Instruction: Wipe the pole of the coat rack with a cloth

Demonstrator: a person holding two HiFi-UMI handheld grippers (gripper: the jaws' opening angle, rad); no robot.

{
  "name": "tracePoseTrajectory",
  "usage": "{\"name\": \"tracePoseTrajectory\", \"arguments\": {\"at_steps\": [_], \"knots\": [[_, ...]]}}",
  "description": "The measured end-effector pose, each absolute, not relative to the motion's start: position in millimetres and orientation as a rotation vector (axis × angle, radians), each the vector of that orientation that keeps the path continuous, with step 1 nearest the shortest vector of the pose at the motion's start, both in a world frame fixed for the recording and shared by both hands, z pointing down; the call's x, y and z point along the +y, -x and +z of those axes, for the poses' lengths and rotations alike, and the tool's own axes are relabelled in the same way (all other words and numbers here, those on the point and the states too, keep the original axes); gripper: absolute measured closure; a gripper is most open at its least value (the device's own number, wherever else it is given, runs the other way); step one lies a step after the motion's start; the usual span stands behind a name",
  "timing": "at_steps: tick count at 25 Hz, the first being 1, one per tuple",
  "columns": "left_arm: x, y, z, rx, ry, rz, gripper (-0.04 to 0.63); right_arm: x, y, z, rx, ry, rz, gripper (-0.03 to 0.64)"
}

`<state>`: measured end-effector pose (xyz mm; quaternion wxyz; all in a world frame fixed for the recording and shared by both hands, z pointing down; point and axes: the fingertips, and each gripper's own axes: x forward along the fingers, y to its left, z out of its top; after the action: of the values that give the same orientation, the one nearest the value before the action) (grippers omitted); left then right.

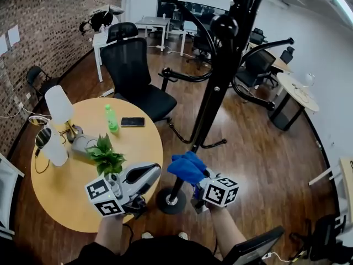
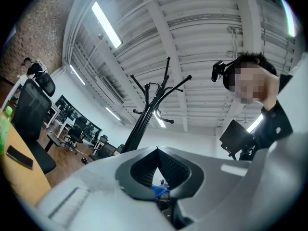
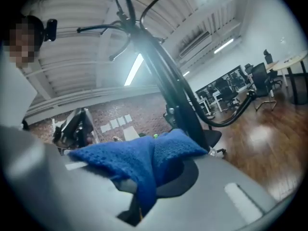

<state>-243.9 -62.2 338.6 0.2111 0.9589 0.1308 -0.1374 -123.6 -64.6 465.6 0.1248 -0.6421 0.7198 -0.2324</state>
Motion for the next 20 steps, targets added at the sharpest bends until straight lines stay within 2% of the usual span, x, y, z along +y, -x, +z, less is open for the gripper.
{"name": "tracePoseTrajectory", "arguments": {"at_steps": [3, 6, 15, 20], "knots": [[-66, 247, 337, 0.349, -2.670, -0.390, 0.594, -73, 92, 464, 2.017, 1.994, -0.589, 0.591], [-71, 252, 335, 0.329, -2.680, -0.401, 0.594, -76, 80, 425, 2.017, 2.029, -0.443, 0.591], [-86, 265, 321, 0.287, -2.712, -0.480, 0.594, -72, 77, 211, 1.953, 1.905, 0.193, 0.591], [-91, 275, 310, 0.273, -2.735, -0.532, 0.594, -72, 106, 131, 1.981, 1.821, 0.415, 0.591]]}}
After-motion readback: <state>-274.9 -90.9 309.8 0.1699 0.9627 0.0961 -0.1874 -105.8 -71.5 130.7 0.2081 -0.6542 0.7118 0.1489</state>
